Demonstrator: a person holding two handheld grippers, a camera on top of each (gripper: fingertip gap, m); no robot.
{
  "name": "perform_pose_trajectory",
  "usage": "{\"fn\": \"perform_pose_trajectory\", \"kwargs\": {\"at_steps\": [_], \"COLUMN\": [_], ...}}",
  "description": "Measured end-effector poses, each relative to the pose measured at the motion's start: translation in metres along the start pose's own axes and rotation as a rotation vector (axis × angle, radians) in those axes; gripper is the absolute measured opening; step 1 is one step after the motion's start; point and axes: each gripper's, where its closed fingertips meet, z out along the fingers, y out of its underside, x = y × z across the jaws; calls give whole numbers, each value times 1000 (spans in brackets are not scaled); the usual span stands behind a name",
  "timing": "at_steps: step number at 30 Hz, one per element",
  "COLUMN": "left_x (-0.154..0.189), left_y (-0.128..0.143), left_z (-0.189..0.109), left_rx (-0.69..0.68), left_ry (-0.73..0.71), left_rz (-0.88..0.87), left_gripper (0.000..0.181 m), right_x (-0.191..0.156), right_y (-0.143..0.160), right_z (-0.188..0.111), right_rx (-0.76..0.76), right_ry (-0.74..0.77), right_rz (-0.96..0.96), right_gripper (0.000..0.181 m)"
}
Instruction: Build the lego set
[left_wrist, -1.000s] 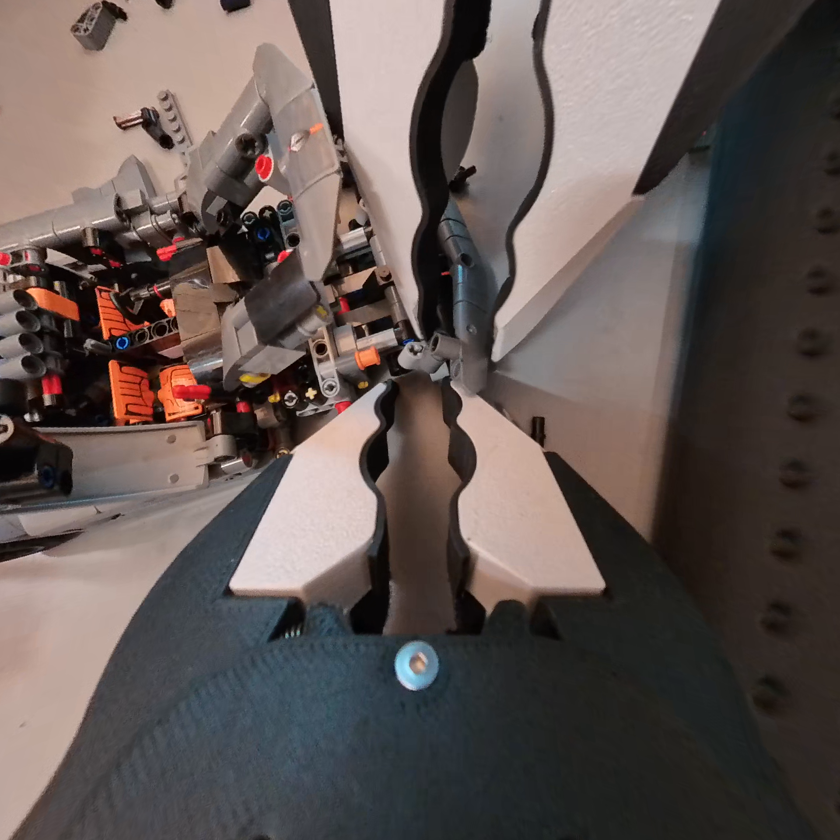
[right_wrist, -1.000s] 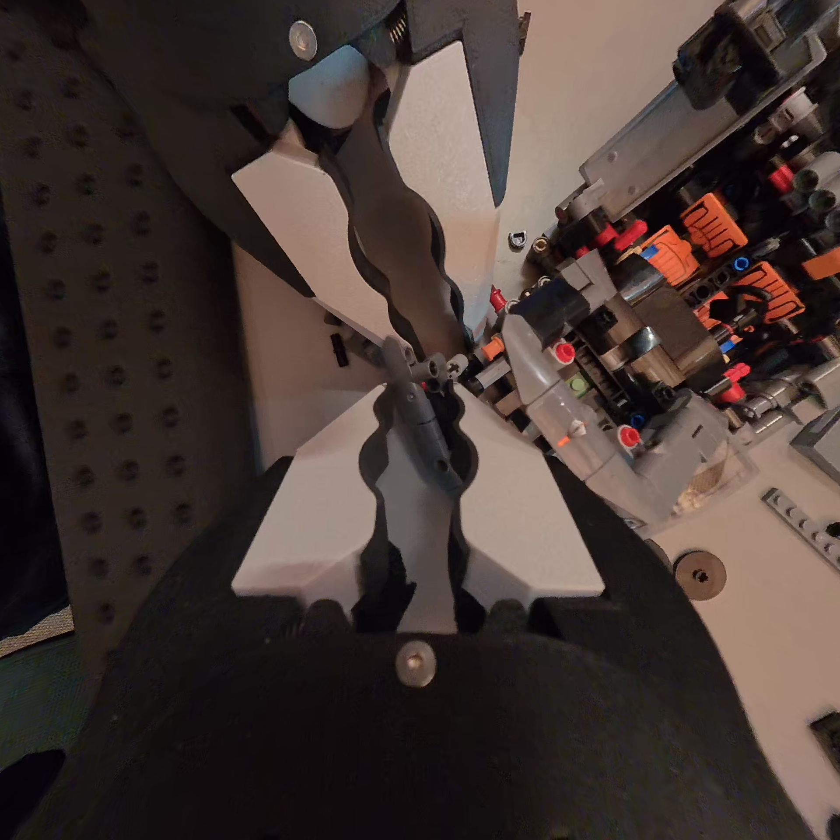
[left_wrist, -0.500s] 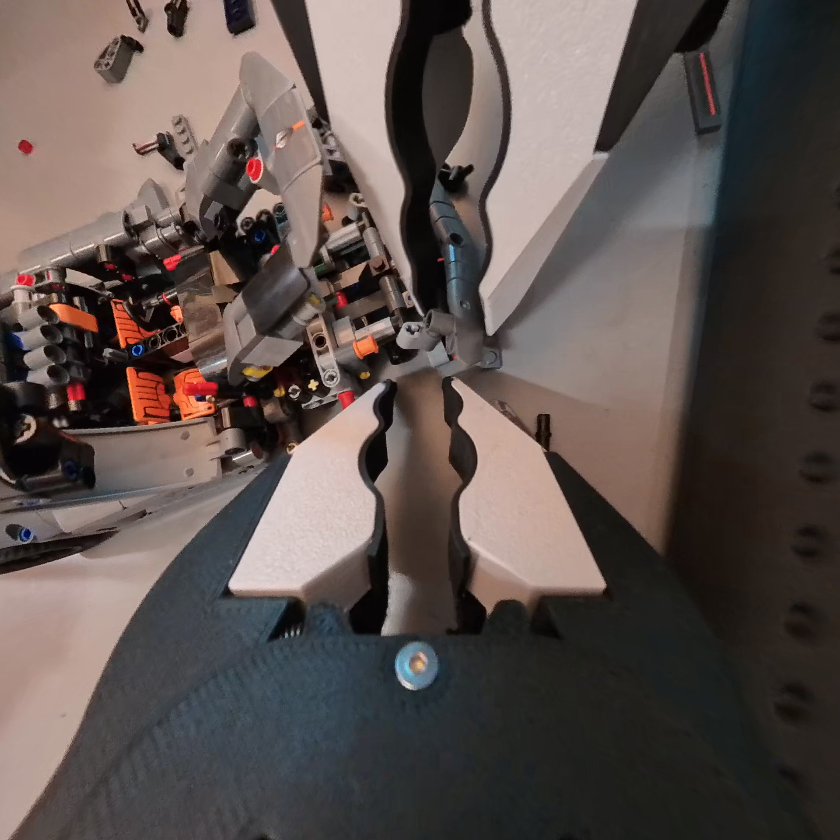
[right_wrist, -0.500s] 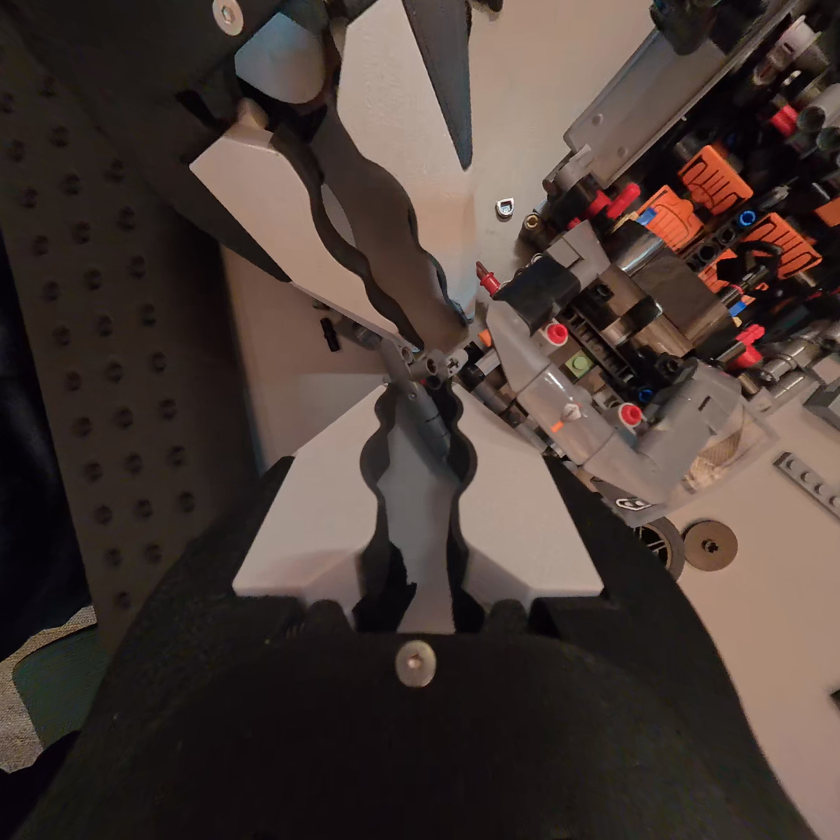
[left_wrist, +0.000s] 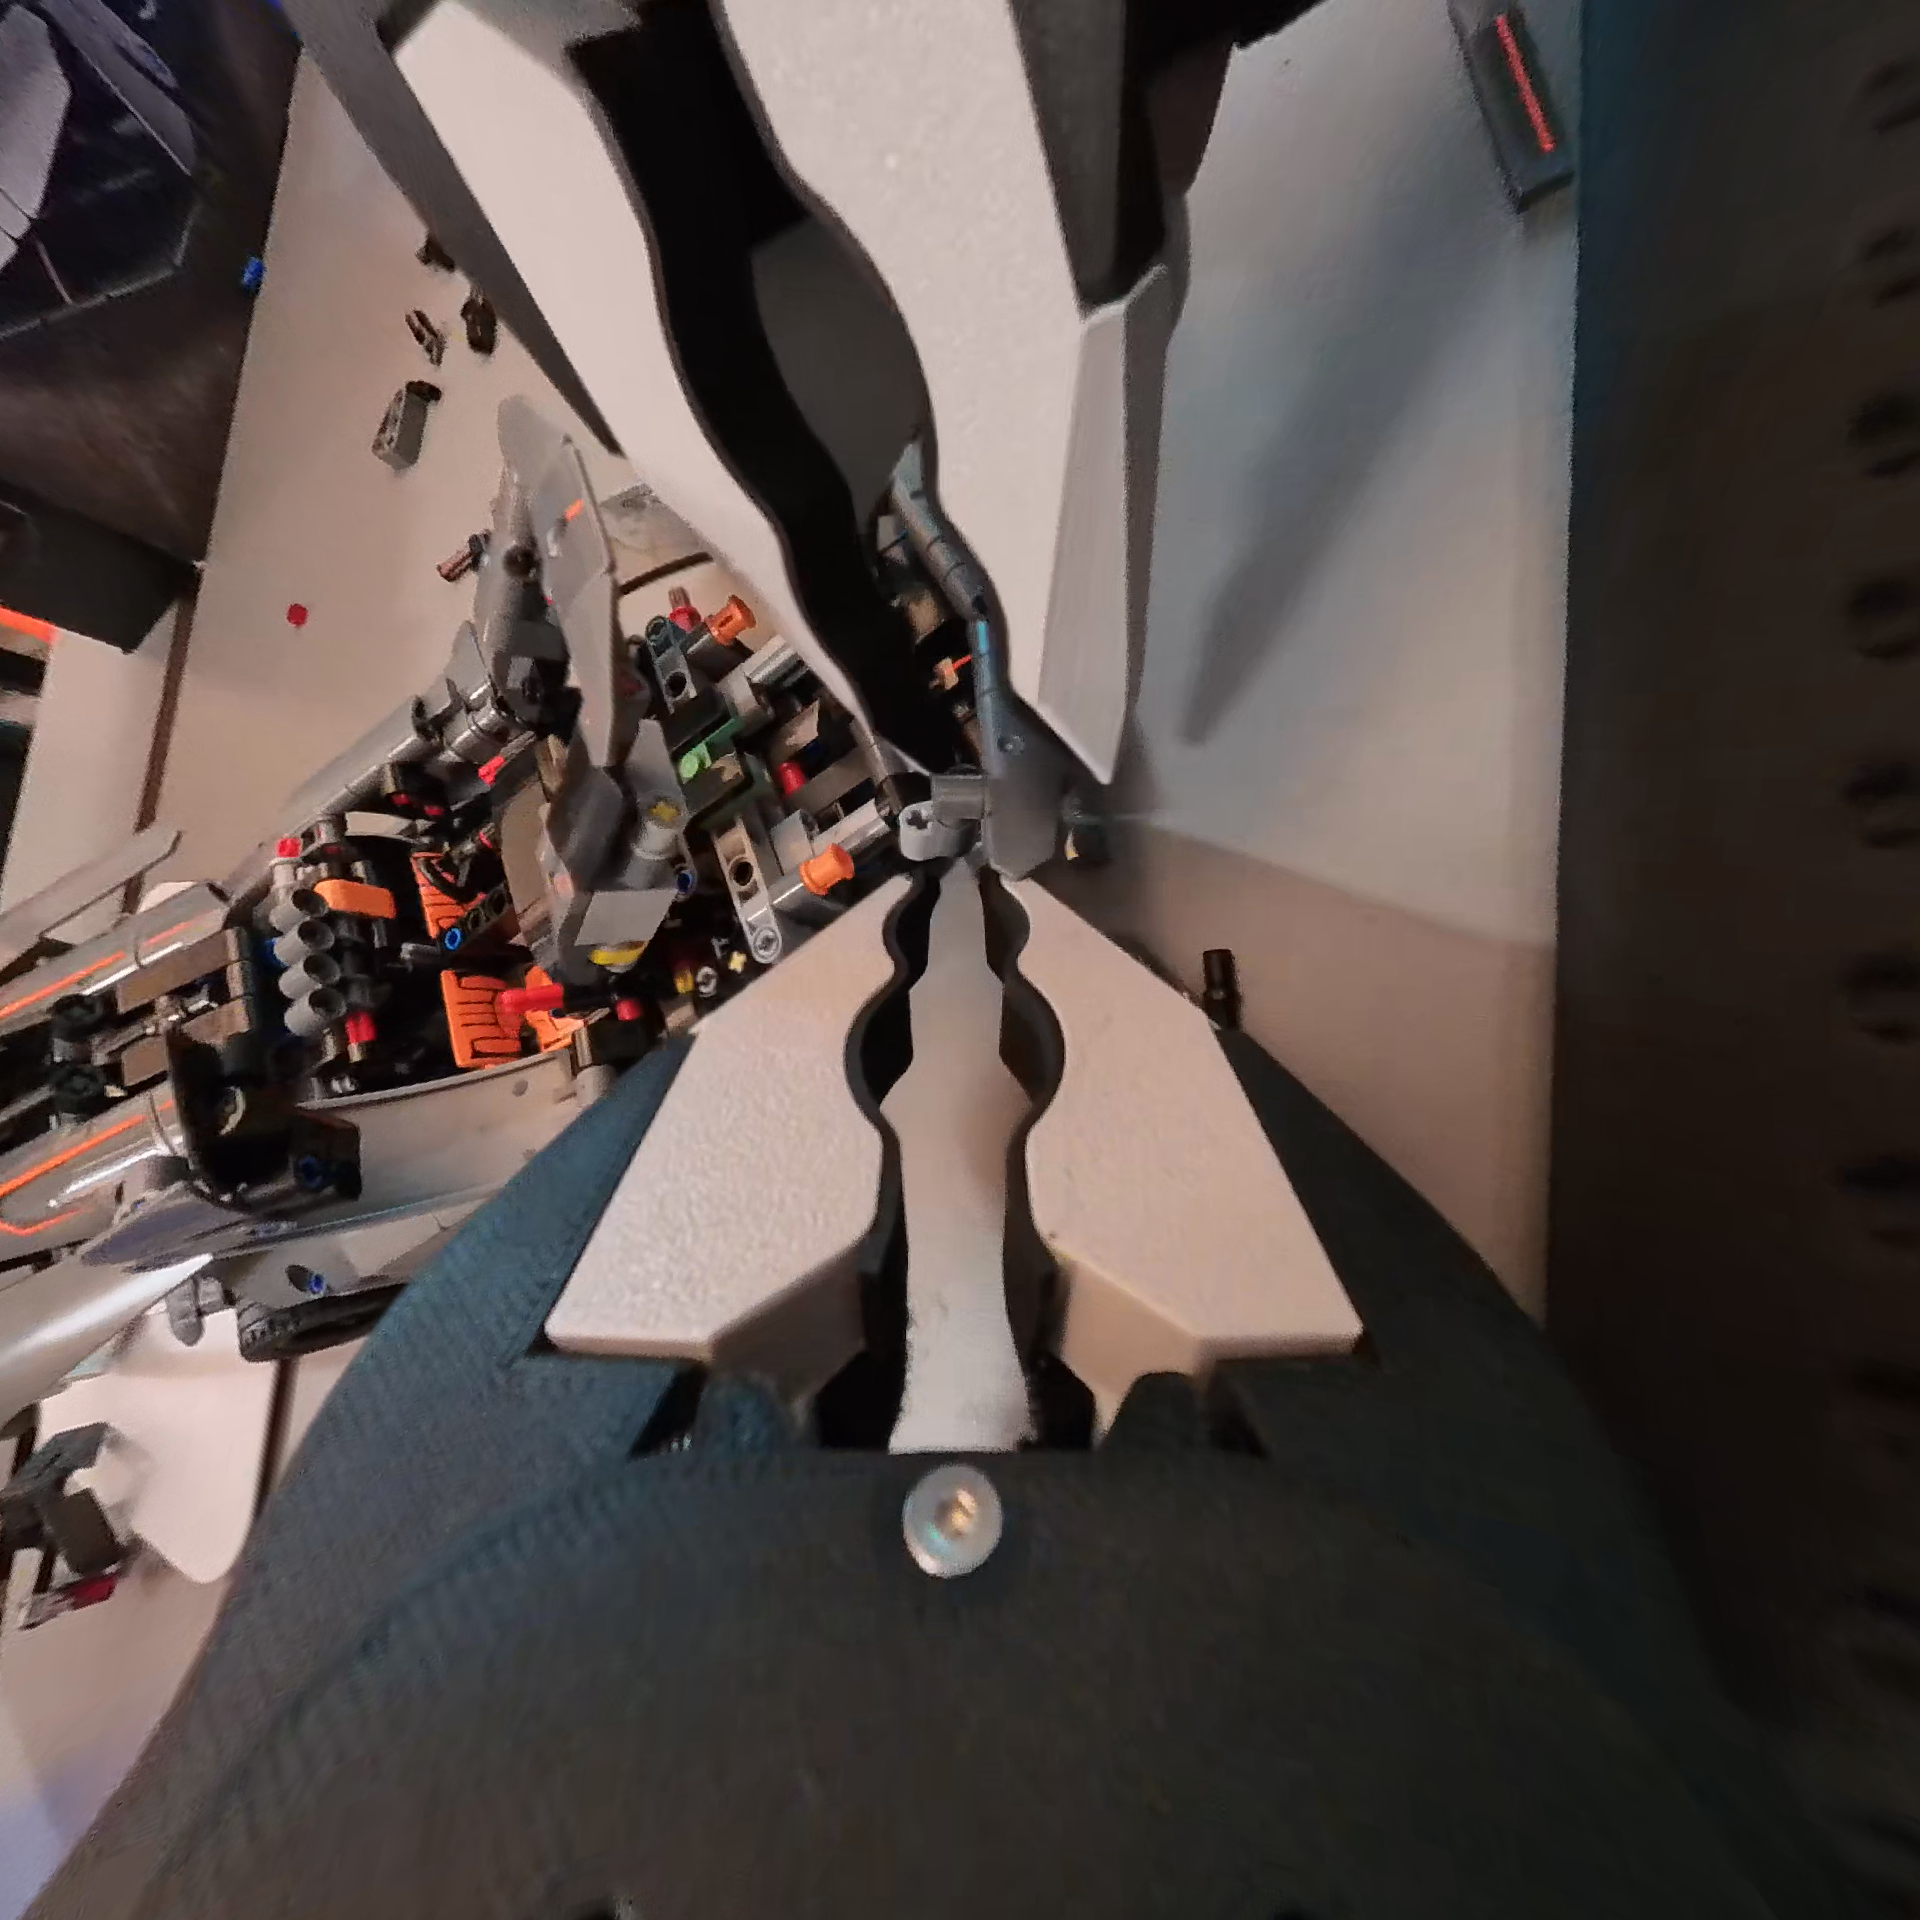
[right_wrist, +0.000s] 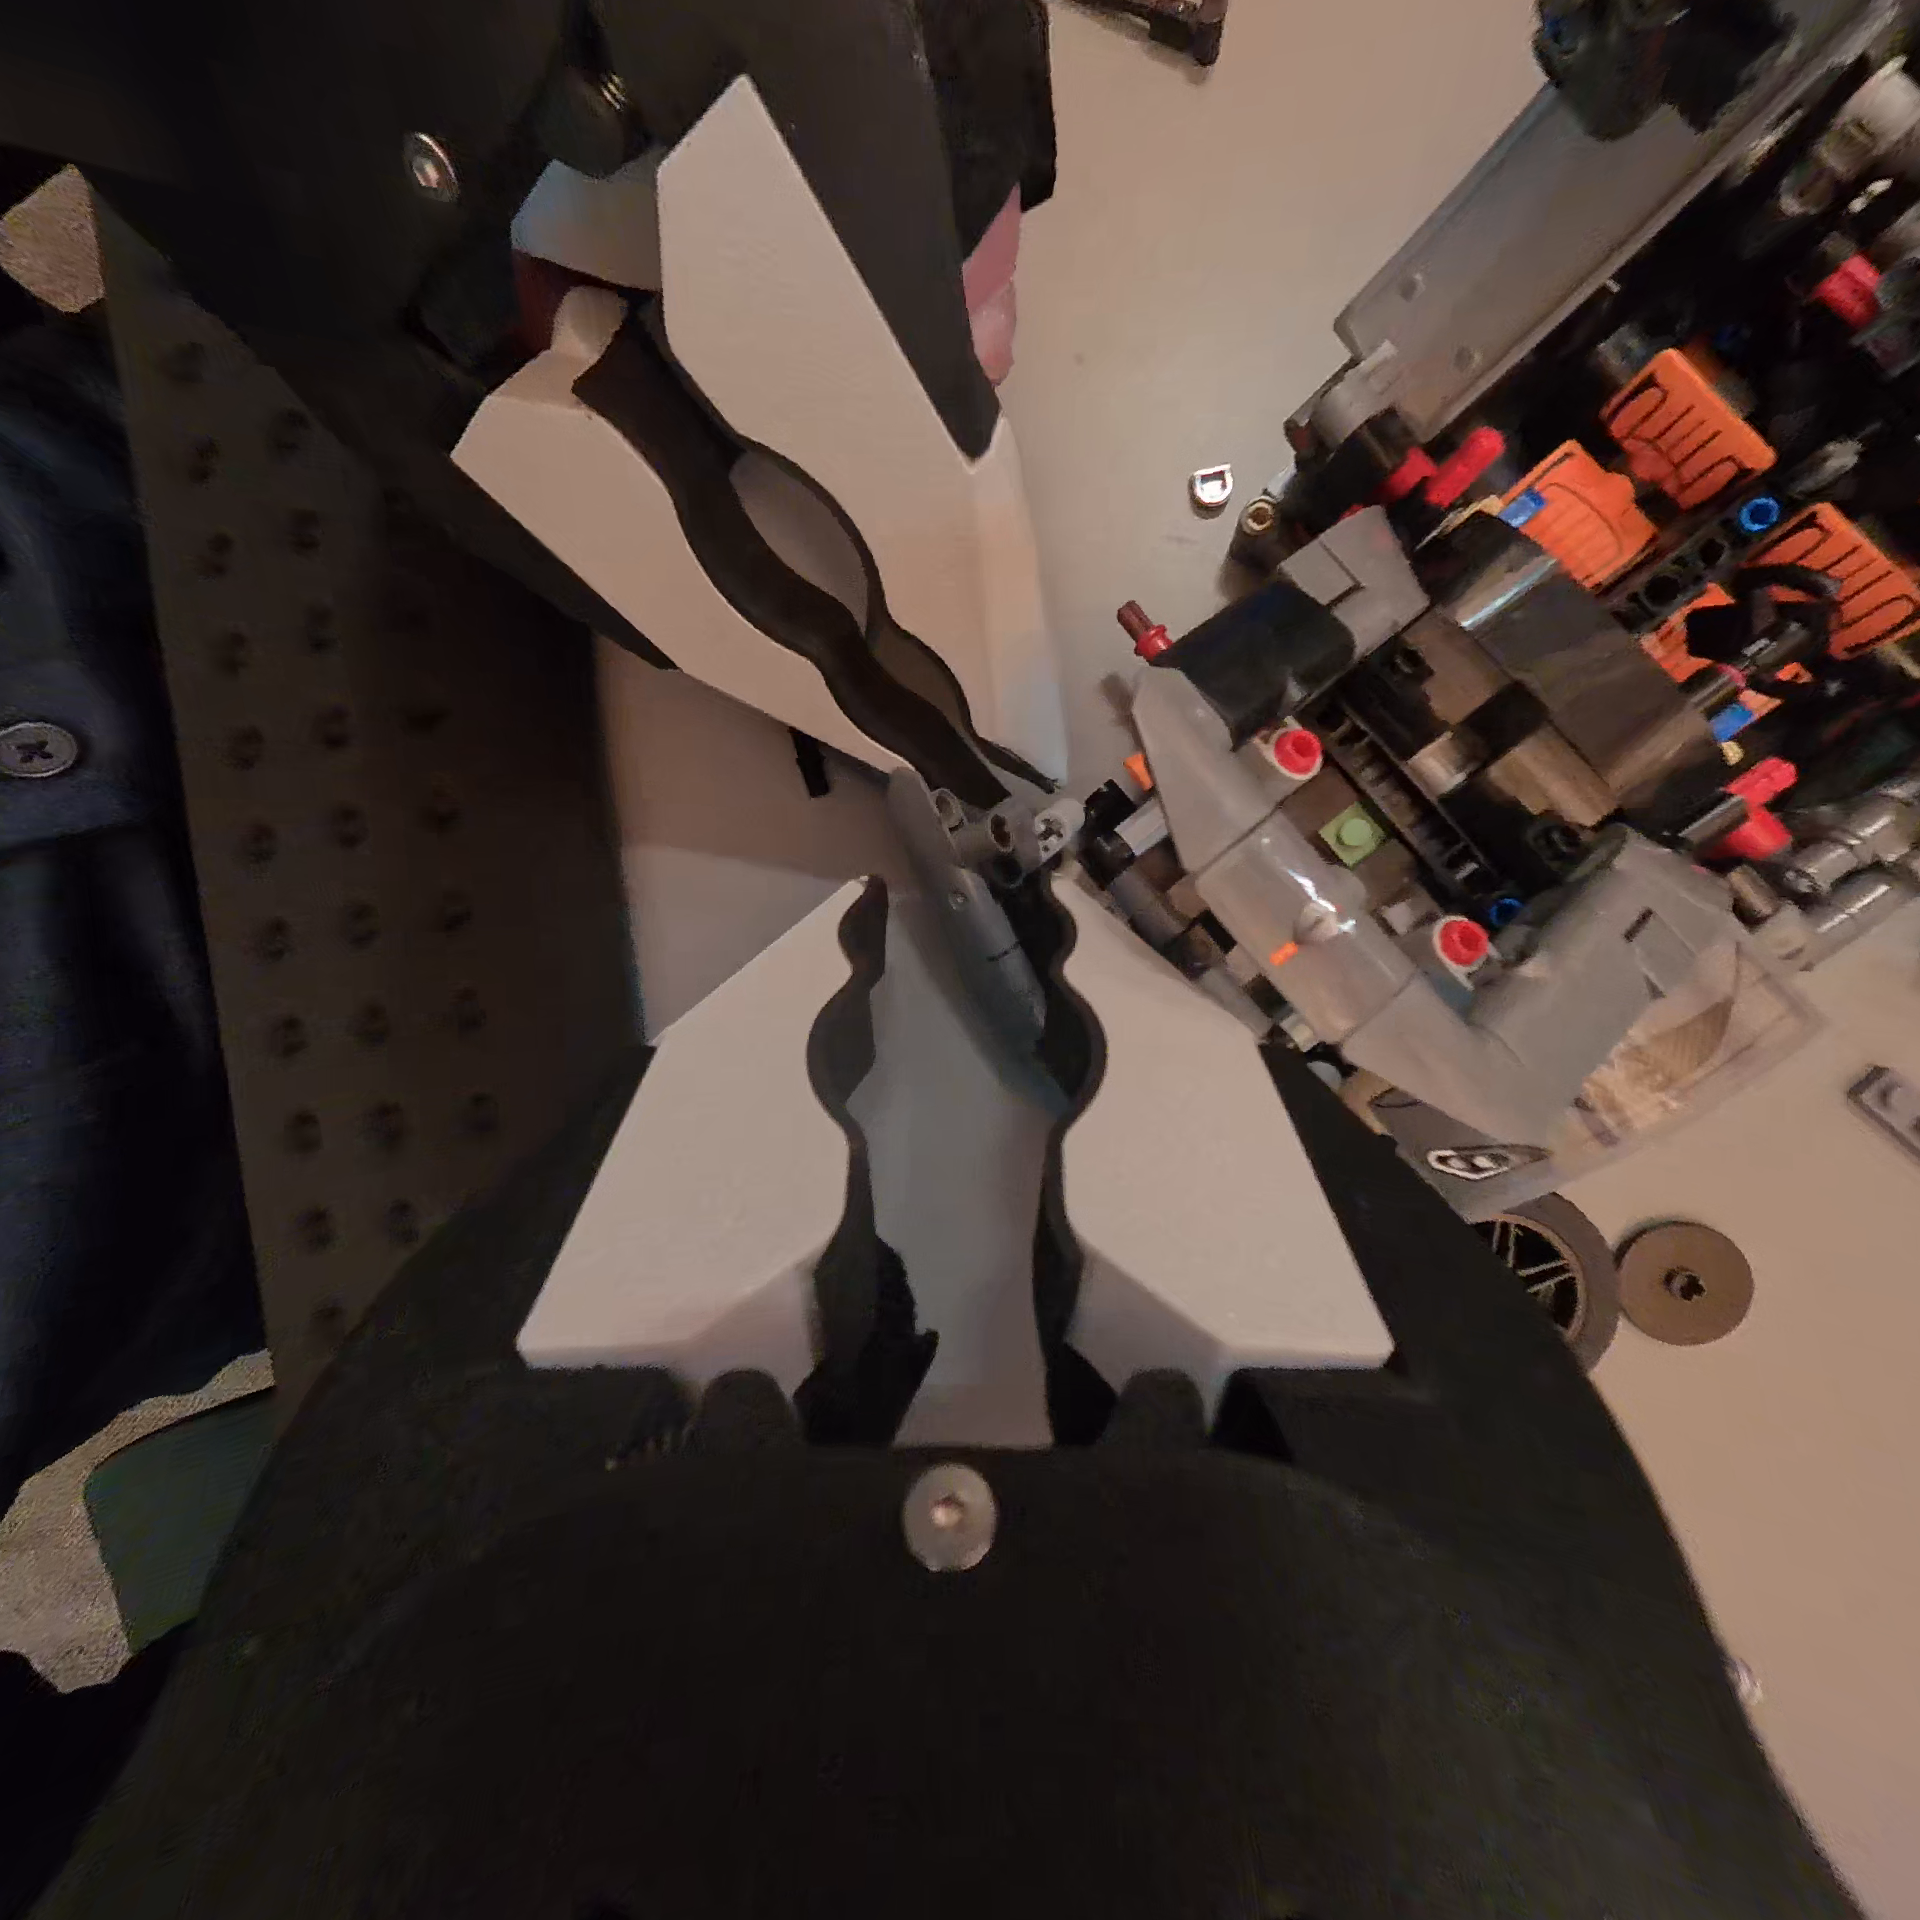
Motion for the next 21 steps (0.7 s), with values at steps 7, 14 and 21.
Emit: {"fn": "perform_pose_trajectory", "kwargs": {"at_steps": [7,14,21], "left_x": [3,2,1], "left_y": [2,2,2], "left_z": [4,4,3], "left_rx": [-30,-35,-33], "left_ry": [-40,-93,-107], "left_rz": [90,179,189], "left_gripper": [10,8,5], "right_x": [-5,-5,-4], "right_y": [4,3,2], "right_z": [4,5,6], "right_rx": [-16,-9,5], "right_ry": [-43,-61,-59], "right_rz": [18,32,36], "right_gripper": [28,27,24]}}
